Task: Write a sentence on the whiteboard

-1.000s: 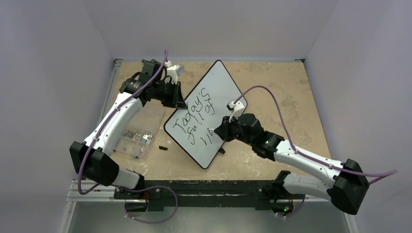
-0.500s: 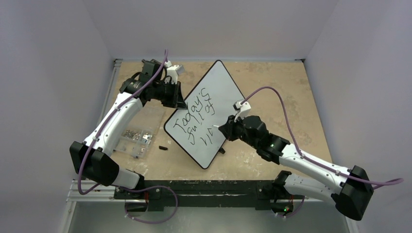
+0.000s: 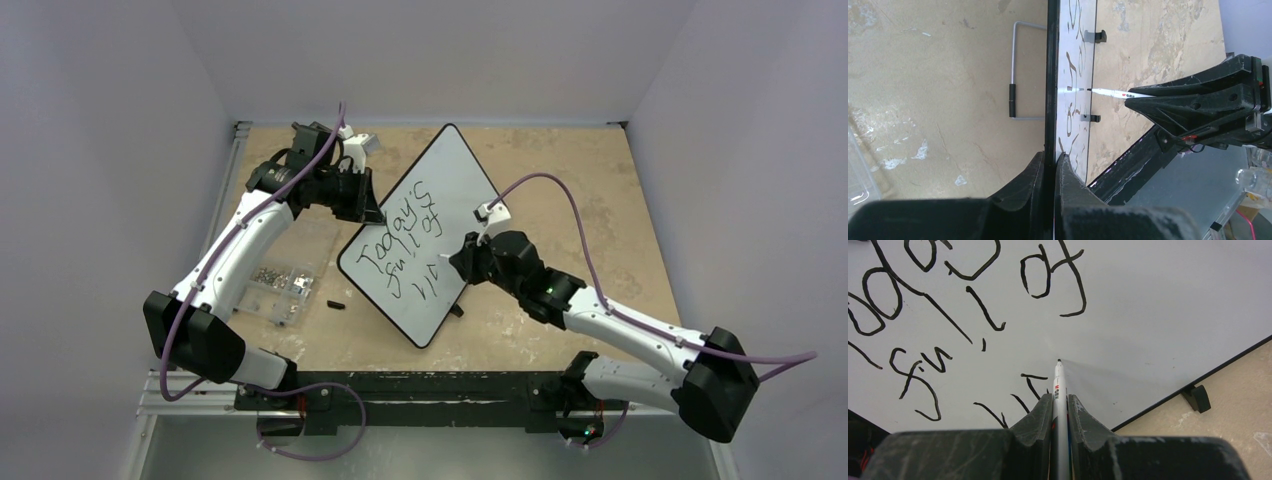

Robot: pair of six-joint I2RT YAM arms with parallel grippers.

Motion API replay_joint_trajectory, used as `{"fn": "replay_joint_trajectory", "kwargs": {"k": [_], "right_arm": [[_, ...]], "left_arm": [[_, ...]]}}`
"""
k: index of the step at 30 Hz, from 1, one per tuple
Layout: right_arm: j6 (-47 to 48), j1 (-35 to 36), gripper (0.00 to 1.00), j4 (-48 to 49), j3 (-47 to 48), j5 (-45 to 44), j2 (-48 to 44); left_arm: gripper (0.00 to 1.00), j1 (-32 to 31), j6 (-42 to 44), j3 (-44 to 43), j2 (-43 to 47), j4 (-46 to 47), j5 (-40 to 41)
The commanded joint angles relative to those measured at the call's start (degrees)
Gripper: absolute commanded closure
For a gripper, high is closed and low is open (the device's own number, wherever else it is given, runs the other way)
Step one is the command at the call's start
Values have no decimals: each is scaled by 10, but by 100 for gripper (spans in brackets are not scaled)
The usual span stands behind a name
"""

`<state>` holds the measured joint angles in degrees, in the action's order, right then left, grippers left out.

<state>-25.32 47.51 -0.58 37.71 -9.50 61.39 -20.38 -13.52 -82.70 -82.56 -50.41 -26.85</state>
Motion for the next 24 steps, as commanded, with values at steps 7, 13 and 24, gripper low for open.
{"fn": "replay_joint_trajectory", "kwargs": {"k": [7,13,24], "right_arm": [[14,-7,100,34,29,7,17],[6,-9,100,38,7,15,16],[-19,-9,100,32,-58,25,-8]], "left_arm": [[100,8,21,-4,13,7,96],[100,8,22,-4,13,7,97],[100,8,21,-5,12,7,96]]}}
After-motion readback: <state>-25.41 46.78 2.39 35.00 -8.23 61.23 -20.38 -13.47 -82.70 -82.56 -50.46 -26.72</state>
